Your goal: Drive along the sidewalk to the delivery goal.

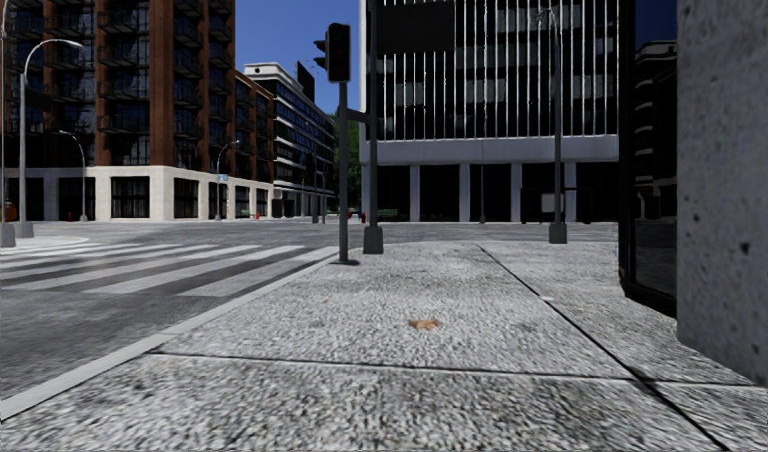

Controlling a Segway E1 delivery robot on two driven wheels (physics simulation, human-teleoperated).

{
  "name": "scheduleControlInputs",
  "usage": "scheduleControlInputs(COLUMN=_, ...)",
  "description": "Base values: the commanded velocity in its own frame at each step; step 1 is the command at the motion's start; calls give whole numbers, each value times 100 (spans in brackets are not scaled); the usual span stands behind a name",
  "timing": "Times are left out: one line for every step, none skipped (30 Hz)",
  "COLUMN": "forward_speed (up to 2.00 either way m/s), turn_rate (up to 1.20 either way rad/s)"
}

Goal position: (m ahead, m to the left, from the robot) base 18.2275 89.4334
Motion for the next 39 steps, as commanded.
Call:
scheduleControlInputs(forward_speed=200, turn_rate=0)
scheduleControlInputs(forward_speed=200, turn_rate=0)
scheduleControlInputs(forward_speed=200, turn_rate=0)
scheduleControlInputs(forward_speed=200, turn_rate=0)
scheduleControlInputs(forward_speed=200, turn_rate=0)
scheduleControlInputs(forward_speed=200, turn_rate=0)
scheduleControlInputs(forward_speed=200, turn_rate=0)
scheduleControlInputs(forward_speed=200, turn_rate=0)
scheduleControlInputs(forward_speed=200, turn_rate=0)
scheduleControlInputs(forward_speed=200, turn_rate=0)
scheduleControlInputs(forward_speed=200, turn_rate=0)
scheduleControlInputs(forward_speed=200, turn_rate=0)
scheduleControlInputs(forward_speed=200, turn_rate=0)
scheduleControlInputs(forward_speed=200, turn_rate=0)
scheduleControlInputs(forward_speed=200, turn_rate=0)
scheduleControlInputs(forward_speed=200, turn_rate=0)
scheduleControlInputs(forward_speed=200, turn_rate=0)
scheduleControlInputs(forward_speed=200, turn_rate=0)
scheduleControlInputs(forward_speed=200, turn_rate=0)
scheduleControlInputs(forward_speed=200, turn_rate=0)
scheduleControlInputs(forward_speed=200, turn_rate=0)
scheduleControlInputs(forward_speed=200, turn_rate=0)
scheduleControlInputs(forward_speed=200, turn_rate=0)
scheduleControlInputs(forward_speed=200, turn_rate=0)
scheduleControlInputs(forward_speed=200, turn_rate=0)
scheduleControlInputs(forward_speed=200, turn_rate=0)
scheduleControlInputs(forward_speed=200, turn_rate=0)
scheduleControlInputs(forward_speed=200, turn_rate=11)
scheduleControlInputs(forward_speed=200, turn_rate=21)
scheduleControlInputs(forward_speed=200, turn_rate=26)
scheduleControlInputs(forward_speed=200, turn_rate=33)
scheduleControlInputs(forward_speed=200, turn_rate=33)
scheduleControlInputs(forward_speed=200, turn_rate=43)
scheduleControlInputs(forward_speed=200, turn_rate=46)
scheduleControlInputs(forward_speed=200, turn_rate=47)
scheduleControlInputs(forward_speed=200, turn_rate=48)
scheduleControlInputs(forward_speed=200, turn_rate=48)
scheduleControlInputs(forward_speed=200, turn_rate=48)
scheduleControlInputs(forward_speed=200, turn_rate=51)
